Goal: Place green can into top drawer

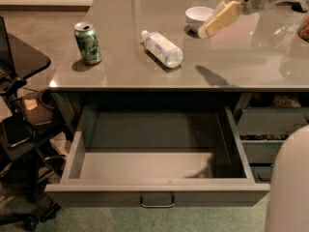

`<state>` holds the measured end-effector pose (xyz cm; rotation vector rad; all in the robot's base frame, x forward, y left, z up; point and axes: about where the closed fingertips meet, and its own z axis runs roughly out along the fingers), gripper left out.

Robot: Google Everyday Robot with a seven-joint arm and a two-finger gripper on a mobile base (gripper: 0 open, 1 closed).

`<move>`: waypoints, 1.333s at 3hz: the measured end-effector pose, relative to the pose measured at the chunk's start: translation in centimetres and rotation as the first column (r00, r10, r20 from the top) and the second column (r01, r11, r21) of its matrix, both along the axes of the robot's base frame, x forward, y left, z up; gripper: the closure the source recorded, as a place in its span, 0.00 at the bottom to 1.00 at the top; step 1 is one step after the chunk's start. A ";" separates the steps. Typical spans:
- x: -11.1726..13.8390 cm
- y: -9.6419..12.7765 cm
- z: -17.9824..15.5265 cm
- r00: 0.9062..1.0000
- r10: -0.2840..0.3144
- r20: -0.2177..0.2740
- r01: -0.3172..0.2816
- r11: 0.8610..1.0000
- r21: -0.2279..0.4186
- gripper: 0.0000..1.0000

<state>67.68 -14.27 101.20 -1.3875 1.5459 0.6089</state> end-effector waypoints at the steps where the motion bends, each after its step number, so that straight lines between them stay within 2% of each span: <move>1: -1.2 5.9 2.4 0.994 0.043 0.102 -0.033 0.995 -0.093 0.00; 2: -3.4 12.3 1.0 0.982 0.153 0.107 -0.139 0.982 -0.128 0.00; 3: -3.8 13.0 -0.3 0.982 0.170 0.080 -0.159 0.978 -0.133 0.00; 4: -4.0 14.9 -1.3 0.977 0.194 0.083 -0.183 0.975 -0.124 0.00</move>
Offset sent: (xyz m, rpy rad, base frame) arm -0.0708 0.2003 -0.0136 -0.1486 -0.1267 0.2832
